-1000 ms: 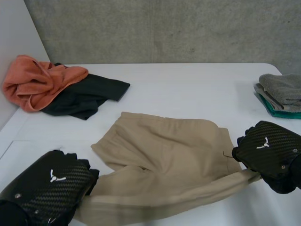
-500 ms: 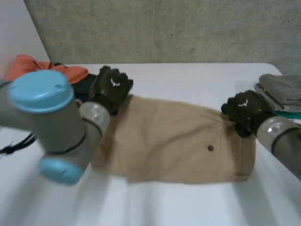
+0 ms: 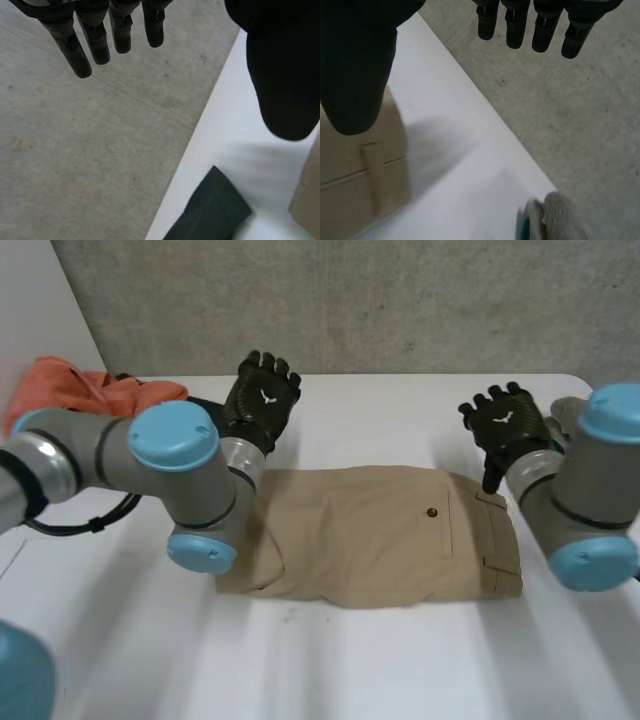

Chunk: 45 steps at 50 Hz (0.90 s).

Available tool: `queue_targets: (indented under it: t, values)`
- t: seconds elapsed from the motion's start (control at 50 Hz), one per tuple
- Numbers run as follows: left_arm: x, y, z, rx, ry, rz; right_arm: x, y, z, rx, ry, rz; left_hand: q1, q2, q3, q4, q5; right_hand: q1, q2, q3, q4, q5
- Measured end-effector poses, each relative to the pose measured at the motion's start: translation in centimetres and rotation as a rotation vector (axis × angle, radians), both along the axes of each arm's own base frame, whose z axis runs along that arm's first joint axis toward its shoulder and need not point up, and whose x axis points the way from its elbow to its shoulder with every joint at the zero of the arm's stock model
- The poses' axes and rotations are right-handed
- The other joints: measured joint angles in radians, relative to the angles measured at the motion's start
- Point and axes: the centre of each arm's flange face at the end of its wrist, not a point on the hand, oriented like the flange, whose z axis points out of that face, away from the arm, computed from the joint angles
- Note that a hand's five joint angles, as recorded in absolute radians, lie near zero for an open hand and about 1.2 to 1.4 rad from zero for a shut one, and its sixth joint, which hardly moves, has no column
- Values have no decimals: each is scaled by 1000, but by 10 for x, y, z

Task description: Fold the laundry.

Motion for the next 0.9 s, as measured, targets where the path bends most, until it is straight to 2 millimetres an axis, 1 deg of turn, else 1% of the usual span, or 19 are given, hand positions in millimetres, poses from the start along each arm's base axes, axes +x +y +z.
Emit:
queue_targets:
  t: [0.02, 0.06, 0.08, 0.12, 0.14, 0.22, 0.3, 0.38, 0.46, 0.48, 0.52, 0.54, 0.6, 0.66, 0.74, 0.8, 0.86, 0.88, 0.9]
  values:
    - [2, 3, 3, 1, 3, 0, -2, 3, 2, 10, -4, -2, 0, 0, 0, 0, 0, 0, 0, 0, 0, 0]
    - [8, 12, 13, 8, 13, 2, -13, 23, 13, 96, -30, -13, 0, 0, 0, 0, 0, 0, 0, 0, 0, 0]
    - [12, 18, 16, 17, 19, 3, -18, 32, 14, 143, -40, -15, 0, 0, 0, 0, 0, 0, 0, 0, 0, 0]
    - [16, 24, 20, 29, 27, 3, -23, 40, 13, 193, -51, -17, 0, 0, 0, 0, 0, 0, 0, 0, 0, 0]
    - [21, 31, 22, 46, 36, 3, -30, 52, 10, 270, -69, -18, 0, 0, 0, 0, 0, 0, 0, 0, 0, 0]
    - [33, 49, 20, 103, 63, 0, -41, 69, -4, 411, -115, -14, 0, 0, 0, 0, 0, 4, 11, 11, 10, 8]
    - [39, 60, 13, 154, 82, -4, -47, 74, -20, 459, -154, -3, 0, 0, 0, 0, 0, 88, 112, 111, 112, 105]
    - [41, 66, 5, 187, 88, -7, -48, 69, -34, 438, -172, 6, 0, 0, 0, 0, 0, 288, 298, 301, 303, 295]
    - [41, 68, 1, 200, 85, -9, -48, 63, -47, 424, -170, 0, 0, 0, 0, 0, 0, 664, 738, 726, 728, 690]
    - [40, 68, 0, 204, 81, -10, -49, 60, -52, 419, -165, -9, 0, 0, 0, 0, 0, 803, 926, 906, 908, 885]
    - [39, 69, -1, 207, 78, -11, -51, 57, -54, 408, -160, -23, 0, 0, 0, 0, 0, 863, 969, 965, 971, 948]
    - [39, 69, -1, 207, 78, -11, -52, 57, -53, 403, -160, -27, 0, 0, 0, 0, 0, 870, 971, 969, 977, 953]
    - [40, 70, 0, 206, 77, -12, -64, 48, -40, 345, -157, -76, 0, 0, 0, 0, 0, 911, 971, 977, 987, 970]
    - [42, 72, 5, 199, 82, -11, -84, 39, -23, 275, -138, -127, 0, 0, 0, 0, 0, 912, 971, 977, 989, 975]
    - [46, 76, 11, 191, 88, -9, -106, 32, -7, 215, -88, -164, 0, 0, 0, 0, 0, 912, 971, 977, 989, 977]
    - [49, 79, 14, 190, 91, -9, -115, 32, -1, 206, -53, -163, 0, 0, 0, 0, 0, 833, 856, 860, 864, 851]
    - [52, 83, 16, 195, 97, -9, -112, 40, 0, 246, -41, -125, 0, 0, 0, 0, 0, 288, 319, 338, 340, 312]
    - [53, 84, 16, 199, 101, -9, -109, 44, -1, 267, -45, -109, 0, 0, 0, 0, 0, 195, 211, 229, 229, 199]
    - [54, 85, 17, 201, 104, -9, -106, 48, -2, 287, -54, -97, 0, 0, 0, 0, 0, 156, 177, 189, 188, 158]
